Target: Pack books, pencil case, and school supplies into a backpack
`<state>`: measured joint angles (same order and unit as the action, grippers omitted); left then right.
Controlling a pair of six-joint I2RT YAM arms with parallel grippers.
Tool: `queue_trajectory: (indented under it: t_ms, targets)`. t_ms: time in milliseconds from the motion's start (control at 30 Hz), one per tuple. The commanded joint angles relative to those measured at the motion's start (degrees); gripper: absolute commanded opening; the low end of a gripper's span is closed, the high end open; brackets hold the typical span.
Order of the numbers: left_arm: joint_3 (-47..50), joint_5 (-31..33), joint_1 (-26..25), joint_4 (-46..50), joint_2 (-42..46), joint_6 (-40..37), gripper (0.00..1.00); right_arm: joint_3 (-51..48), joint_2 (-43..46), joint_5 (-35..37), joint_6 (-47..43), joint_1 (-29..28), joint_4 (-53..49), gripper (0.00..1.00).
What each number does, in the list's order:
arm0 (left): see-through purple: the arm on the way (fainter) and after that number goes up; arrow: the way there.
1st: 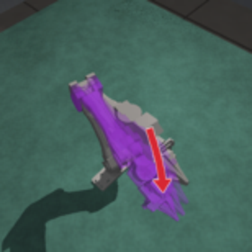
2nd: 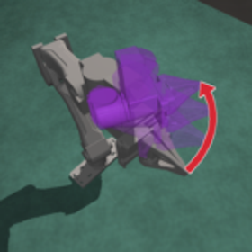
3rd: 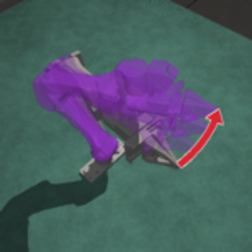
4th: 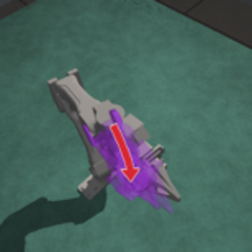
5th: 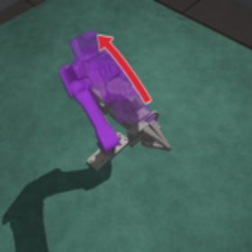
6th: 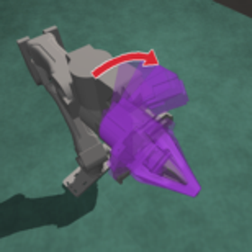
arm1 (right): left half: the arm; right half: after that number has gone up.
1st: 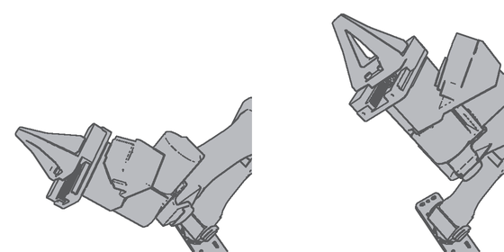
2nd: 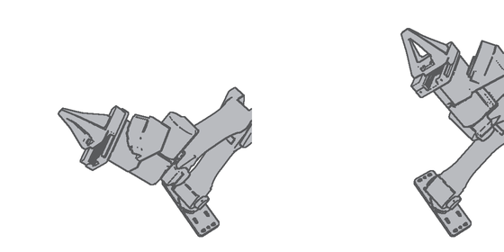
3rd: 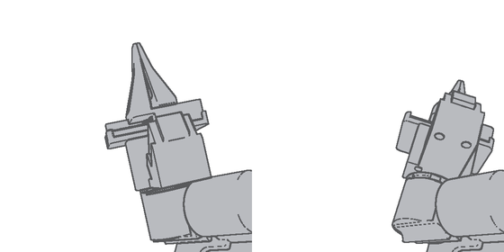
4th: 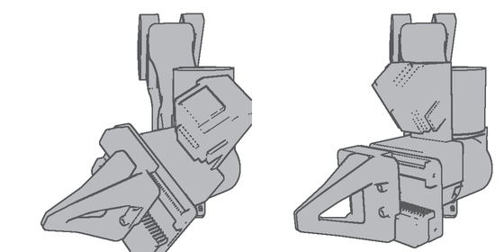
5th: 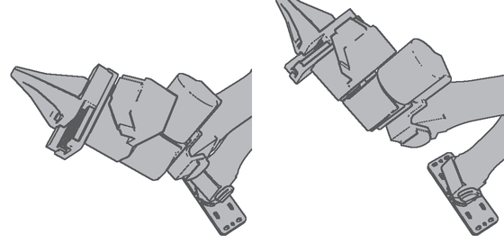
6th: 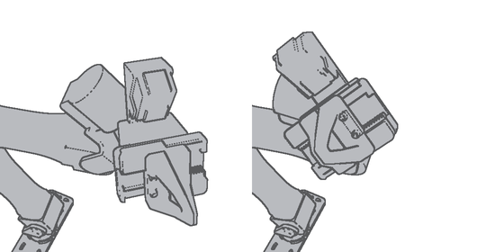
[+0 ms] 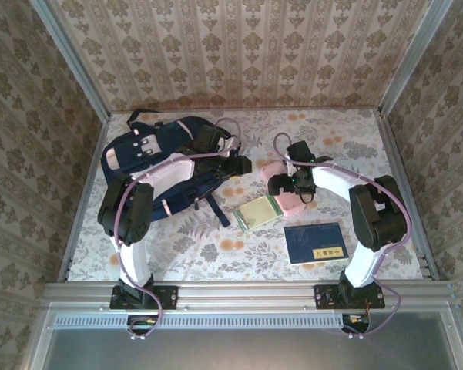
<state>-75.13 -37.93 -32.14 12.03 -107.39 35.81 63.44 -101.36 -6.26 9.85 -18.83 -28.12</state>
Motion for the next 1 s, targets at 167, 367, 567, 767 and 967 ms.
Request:
queue_trajectory:
  t_ms: [167, 367, 567, 767, 967]
  targets:
    - [1.5, -3.0, 0.6, -3.1, 1.6, 0.2, 0.56, 5.6, -6.8, 6.9, -6.6, -2.2, -9.6, 1.00]
    - [1.8, -3.0, 0.6, -3.2, 1.9, 0.3, 0.56, 5.5, -6.6, 7.5, -4.8, -2.2, -8.3, 0.91]
    - [1.3, -3.8, 1.0, -3.2, 2.4, 1.8, 0.58, 7.0, -9.2, 6.6, -4.6, -2.2, -8.7, 0.89]
    - [0.6, -2.7, 2.0, -2.6, 3.5, 3.8, 0.61, 6.5, -2.7, 3.6, -0.8, -1.6, -6.1, 0.87]
    - [-0.7, -2.0, 2.3, -4.0, 2.6, 7.6, 0.79, 4.3, 7.3, 3.6, 2.9, -1.6, -1.1, 0.87]
